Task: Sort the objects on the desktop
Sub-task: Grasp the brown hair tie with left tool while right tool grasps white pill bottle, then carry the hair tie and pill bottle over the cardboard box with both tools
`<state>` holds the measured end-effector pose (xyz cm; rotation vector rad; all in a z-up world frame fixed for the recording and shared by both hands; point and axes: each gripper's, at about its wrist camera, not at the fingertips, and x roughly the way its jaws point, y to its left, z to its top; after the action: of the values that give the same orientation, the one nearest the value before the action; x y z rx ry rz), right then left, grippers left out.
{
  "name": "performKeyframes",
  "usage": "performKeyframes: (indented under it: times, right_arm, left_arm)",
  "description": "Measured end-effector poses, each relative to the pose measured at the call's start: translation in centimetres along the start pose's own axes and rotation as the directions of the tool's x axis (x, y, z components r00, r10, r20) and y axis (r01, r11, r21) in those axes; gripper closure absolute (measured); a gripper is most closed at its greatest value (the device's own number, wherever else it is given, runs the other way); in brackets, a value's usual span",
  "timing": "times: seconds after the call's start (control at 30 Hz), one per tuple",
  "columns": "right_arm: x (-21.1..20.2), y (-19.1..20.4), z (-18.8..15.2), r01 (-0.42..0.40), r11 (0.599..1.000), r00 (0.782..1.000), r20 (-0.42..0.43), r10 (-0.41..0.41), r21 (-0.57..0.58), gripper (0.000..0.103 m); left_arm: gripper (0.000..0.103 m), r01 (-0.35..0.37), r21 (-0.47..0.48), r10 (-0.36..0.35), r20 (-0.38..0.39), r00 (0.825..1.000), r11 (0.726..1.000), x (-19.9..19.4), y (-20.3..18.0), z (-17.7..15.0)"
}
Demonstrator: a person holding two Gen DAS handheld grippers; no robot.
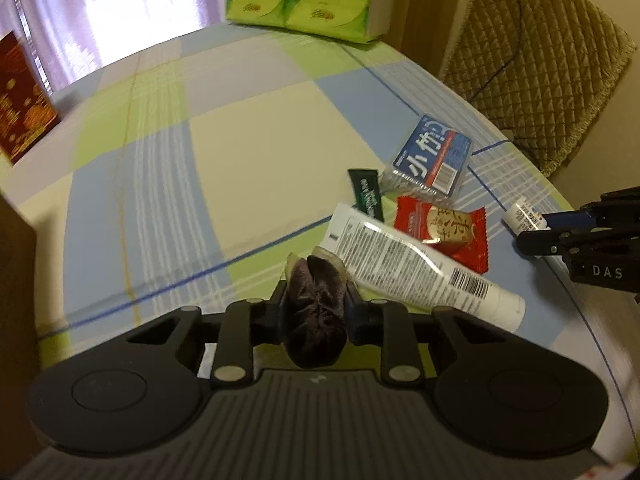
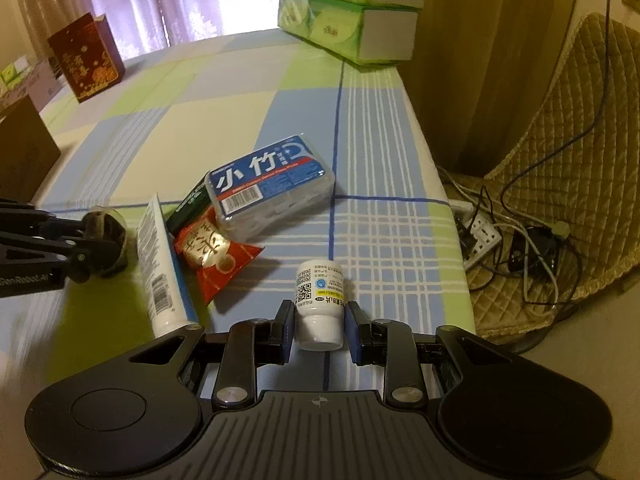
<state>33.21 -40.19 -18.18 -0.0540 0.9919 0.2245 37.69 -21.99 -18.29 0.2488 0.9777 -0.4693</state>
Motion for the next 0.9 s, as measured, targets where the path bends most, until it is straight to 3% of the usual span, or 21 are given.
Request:
performKeyframes:
  times: [0.13,0.43,0.9]
  right_arm:
    - [-0.5,0.4,-0.3,-0.008,1.0,1.0,-0.013,0.008,-0.009,0.079]
    - [-3.9,2.1,-0.3,-0.048,0.999,0.999,0.01,0.048,-0.022,0.079]
    - [-10.1,9.9,-2.0,-0.251,0.949,0.967,-0.001,0.256,-0.188,0.079]
  left_arm:
    - [0.081,-0.03,-0.046,0.028,-0.038,0.999,0.999,-1.2,0.4,-1.0]
    - [0.081,-0.033,-0.137,0.027,-0.044,0.999,0.99,-5.9,1.0,-4.4]
    - [0.081,-0.028,-0.228,0.035,0.029,0.999,0.973,-14.1,1.3,-7.7]
